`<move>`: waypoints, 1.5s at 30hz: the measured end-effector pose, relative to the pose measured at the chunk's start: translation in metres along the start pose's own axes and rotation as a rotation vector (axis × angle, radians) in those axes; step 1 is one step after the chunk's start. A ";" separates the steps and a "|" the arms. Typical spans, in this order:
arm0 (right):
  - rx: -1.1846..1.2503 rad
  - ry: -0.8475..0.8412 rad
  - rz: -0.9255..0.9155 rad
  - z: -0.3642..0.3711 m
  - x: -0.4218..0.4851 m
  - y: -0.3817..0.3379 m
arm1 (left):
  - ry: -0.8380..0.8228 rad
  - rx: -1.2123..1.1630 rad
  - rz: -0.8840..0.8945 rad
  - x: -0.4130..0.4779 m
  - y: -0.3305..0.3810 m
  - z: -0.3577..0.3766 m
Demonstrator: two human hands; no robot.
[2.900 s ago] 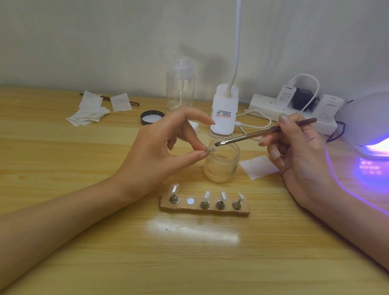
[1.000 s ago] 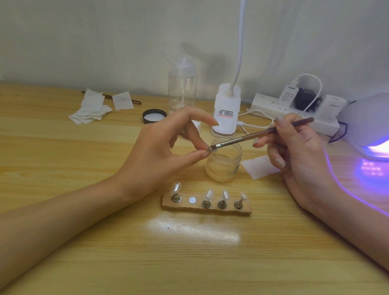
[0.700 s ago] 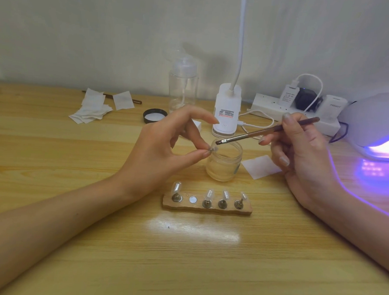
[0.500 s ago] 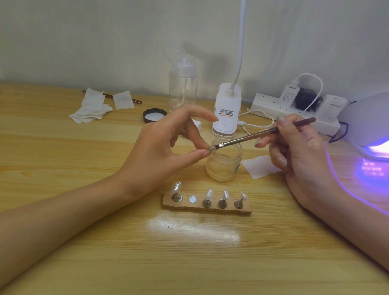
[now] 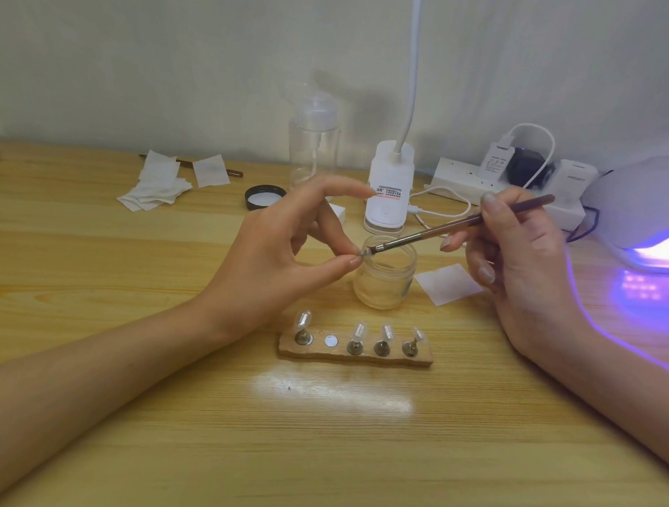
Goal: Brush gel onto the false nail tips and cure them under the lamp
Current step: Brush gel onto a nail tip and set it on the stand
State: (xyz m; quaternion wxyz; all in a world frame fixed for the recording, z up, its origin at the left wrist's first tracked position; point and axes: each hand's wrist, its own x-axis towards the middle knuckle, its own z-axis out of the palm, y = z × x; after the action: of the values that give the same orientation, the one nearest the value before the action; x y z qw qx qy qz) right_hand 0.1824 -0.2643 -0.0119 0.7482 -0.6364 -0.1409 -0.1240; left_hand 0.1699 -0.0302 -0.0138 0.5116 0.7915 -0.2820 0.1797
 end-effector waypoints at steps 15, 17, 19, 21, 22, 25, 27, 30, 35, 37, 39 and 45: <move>-0.013 -0.002 -0.055 0.002 -0.003 -0.003 | -0.016 -0.029 -0.028 0.000 -0.002 -0.001; -0.032 0.007 -0.050 0.001 -0.003 -0.003 | -0.015 -0.027 -0.029 0.000 -0.003 -0.001; -0.046 0.007 -0.048 0.000 -0.003 -0.002 | -0.015 -0.026 -0.030 0.000 -0.003 -0.001; -0.050 0.003 -0.049 0.000 -0.003 -0.002 | -0.014 -0.026 -0.029 0.000 -0.003 -0.001; -0.050 0.012 -0.048 0.000 -0.004 -0.002 | -0.014 -0.028 -0.030 0.000 -0.003 -0.001; -0.027 0.052 -0.065 -0.001 -0.003 -0.003 | -0.014 -0.040 -0.035 0.000 -0.005 -0.001; 0.002 0.042 -0.088 -0.001 -0.002 -0.004 | -0.015 -0.046 -0.037 0.001 -0.005 -0.001; 0.016 -0.008 -0.088 0.002 -0.003 -0.004 | -0.018 -0.054 -0.040 0.000 -0.006 -0.001; -0.011 -0.008 -0.068 0.002 -0.003 -0.003 | -0.021 -0.055 -0.042 0.000 -0.006 -0.001; -0.017 -0.002 -0.062 0.002 -0.004 -0.003 | -0.022 -0.052 -0.042 0.000 -0.006 -0.002; -0.028 0.001 -0.059 0.002 -0.004 -0.003 | -0.023 -0.051 -0.043 0.000 -0.006 -0.002; -0.030 0.028 -0.047 0.000 -0.004 -0.003 | -0.015 -0.079 -0.057 -0.001 -0.006 -0.002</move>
State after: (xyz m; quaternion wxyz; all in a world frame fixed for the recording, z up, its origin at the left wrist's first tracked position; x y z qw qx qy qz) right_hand 0.1780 -0.2650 -0.0105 0.7372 -0.6425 -0.1432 -0.1525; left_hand 0.1732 -0.0263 -0.0181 0.5452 0.7797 -0.2700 0.1480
